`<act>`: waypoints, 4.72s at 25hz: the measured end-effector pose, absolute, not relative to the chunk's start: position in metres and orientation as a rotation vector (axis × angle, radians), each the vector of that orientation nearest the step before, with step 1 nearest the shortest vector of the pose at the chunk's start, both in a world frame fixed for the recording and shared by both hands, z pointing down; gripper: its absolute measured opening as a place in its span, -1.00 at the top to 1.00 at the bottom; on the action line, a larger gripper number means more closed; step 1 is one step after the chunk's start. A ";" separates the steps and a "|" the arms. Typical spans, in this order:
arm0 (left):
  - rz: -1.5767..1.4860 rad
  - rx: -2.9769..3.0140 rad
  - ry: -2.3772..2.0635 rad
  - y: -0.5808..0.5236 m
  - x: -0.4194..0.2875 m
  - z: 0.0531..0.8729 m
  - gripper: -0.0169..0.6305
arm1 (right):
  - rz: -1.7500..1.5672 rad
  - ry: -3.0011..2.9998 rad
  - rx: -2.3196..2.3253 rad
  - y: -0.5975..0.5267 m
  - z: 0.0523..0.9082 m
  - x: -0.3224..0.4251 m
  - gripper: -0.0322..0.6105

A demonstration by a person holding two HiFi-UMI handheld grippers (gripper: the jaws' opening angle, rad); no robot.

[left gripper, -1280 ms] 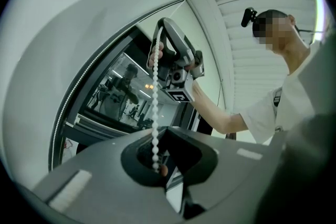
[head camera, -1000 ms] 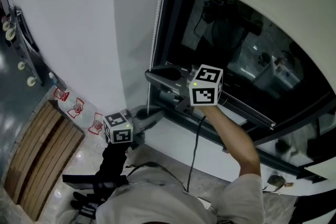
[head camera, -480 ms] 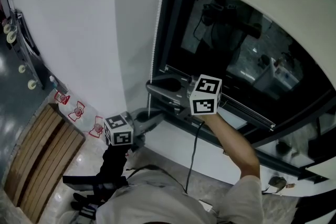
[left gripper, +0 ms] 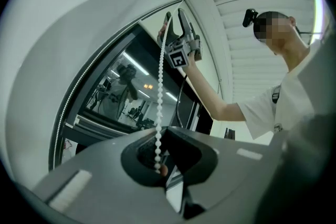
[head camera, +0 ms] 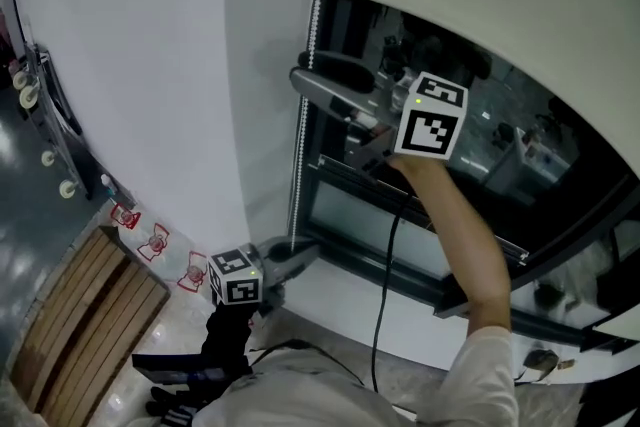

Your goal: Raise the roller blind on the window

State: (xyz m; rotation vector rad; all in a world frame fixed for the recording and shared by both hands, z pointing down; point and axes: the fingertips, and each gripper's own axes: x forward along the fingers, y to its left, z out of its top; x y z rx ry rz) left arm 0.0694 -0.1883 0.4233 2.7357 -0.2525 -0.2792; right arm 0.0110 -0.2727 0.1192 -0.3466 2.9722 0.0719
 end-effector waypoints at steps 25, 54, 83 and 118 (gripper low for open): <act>-0.299 2.721 -0.243 -0.190 0.071 0.424 0.95 | 0.165 2.842 -0.375 -0.284 0.010 0.017 0.86; -0.269 2.726 -0.217 -0.186 0.078 0.426 0.95 | -0.040 3.063 -0.444 -0.265 0.203 0.003 0.89; -0.244 2.737 -0.244 -0.190 0.073 0.427 0.95 | 0.005 2.926 -0.401 -0.275 0.166 0.014 0.56; -0.250 2.715 -0.252 -0.189 0.072 0.431 0.95 | 0.159 2.829 -0.379 -0.281 0.044 0.010 0.86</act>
